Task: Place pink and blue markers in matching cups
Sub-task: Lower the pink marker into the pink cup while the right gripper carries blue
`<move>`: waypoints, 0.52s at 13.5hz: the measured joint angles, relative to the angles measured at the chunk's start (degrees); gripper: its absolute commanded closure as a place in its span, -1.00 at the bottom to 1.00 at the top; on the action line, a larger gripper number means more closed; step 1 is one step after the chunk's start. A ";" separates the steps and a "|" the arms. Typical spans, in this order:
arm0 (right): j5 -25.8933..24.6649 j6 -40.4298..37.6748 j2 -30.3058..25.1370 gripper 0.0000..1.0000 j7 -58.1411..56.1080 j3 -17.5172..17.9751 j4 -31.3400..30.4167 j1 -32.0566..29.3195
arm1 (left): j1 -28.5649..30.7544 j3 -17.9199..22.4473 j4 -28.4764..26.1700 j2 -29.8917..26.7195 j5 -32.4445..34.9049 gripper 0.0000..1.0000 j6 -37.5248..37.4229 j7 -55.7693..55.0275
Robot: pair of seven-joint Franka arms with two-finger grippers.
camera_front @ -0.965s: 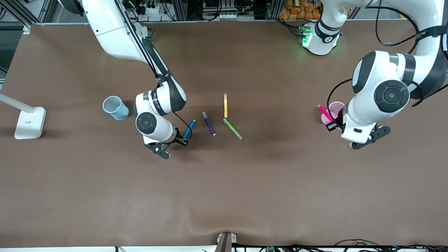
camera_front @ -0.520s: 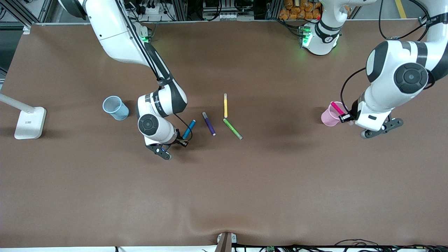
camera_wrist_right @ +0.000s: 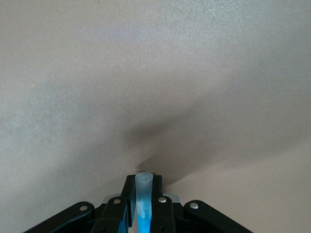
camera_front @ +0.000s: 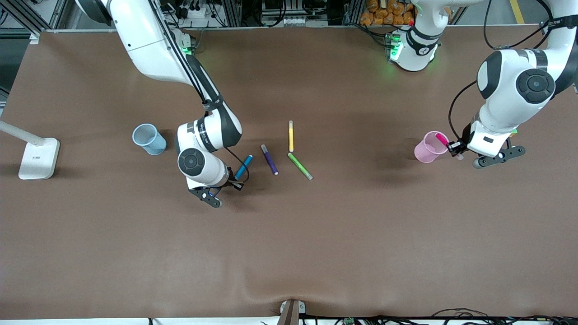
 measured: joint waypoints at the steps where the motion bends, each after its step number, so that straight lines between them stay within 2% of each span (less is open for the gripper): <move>1: -0.03 -4.60 -0.40 1.00 -1.66 -0.35 2.22 -0.12 | -0.06 -0.13 -0.79 -0.13 0.00 1.00 1.27 0.00; 3: -0.07 -12.39 -2.56 1.00 -8.54 -1.34 5.88 -1.14 | -0.11 -0.37 -2.64 -0.35 0.00 1.00 4.31 0.00; 7: -0.08 -20.64 -11.13 1.00 -34.41 -2.01 6.89 -7.08 | -0.10 -0.44 -5.15 -0.35 0.00 1.00 9.03 0.08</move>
